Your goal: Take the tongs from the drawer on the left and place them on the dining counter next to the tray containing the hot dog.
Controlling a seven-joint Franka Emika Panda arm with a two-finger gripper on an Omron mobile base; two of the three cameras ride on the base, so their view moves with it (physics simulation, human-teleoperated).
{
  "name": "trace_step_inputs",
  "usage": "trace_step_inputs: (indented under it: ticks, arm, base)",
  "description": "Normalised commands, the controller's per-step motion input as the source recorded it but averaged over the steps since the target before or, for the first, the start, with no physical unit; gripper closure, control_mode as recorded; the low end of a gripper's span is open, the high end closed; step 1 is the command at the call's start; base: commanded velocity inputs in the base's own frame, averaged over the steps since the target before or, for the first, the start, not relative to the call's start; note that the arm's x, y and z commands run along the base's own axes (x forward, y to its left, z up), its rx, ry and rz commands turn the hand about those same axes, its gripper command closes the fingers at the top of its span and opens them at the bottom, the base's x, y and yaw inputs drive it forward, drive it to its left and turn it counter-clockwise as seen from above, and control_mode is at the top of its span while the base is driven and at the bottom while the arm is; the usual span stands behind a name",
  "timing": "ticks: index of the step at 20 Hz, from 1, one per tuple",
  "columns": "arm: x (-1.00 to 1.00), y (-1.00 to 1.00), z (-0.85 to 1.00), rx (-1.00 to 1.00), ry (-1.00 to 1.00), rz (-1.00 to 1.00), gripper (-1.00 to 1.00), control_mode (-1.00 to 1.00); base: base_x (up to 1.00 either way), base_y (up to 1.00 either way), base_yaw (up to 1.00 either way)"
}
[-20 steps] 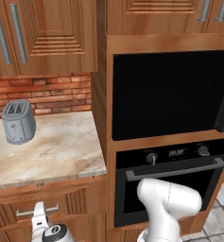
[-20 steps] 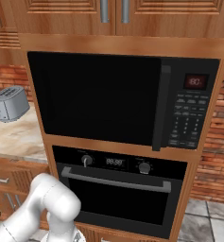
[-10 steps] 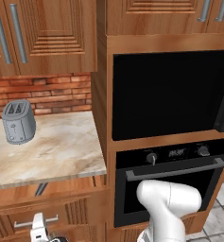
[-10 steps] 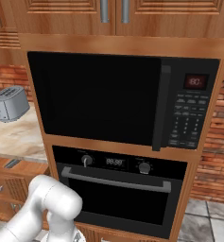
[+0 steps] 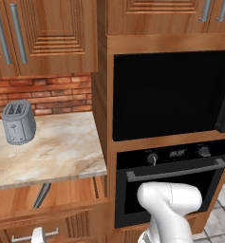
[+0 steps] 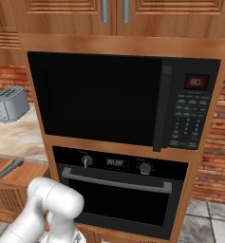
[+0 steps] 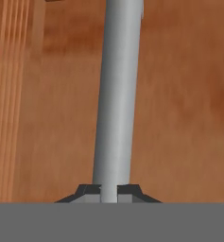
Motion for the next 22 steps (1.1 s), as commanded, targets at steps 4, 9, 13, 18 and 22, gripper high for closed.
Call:
trace_step_inputs:
  ticks: [4, 9, 13, 18, 22]
  arm:
    - [-0.54, 0.0, 0.0, 0.0, 0.0, 0.0, 1.0, -1.0]
    - [-0.55, 0.0, 0.0, 0.0, 0.0, 0.0, 1.0, -1.0]
    - [-0.55, 0.0, 0.0, 0.0, 0.0, 0.0, 1.0, -1.0]
    - [-0.52, 0.0, 0.0, 0.0, 0.0, 0.0, 1.0, -1.0]
    - [-0.27, 0.0, 0.0, 0.0, 0.0, 0.0, 1.0, -1.0]
  base:
    - [0.0, 0.0, 0.0]
    - [0.0, 0.0, 0.0]
    - [0.0, 0.0, 0.0]
    - [0.0, 0.0, 0.0]
    - [0.0, 0.0, 0.0]
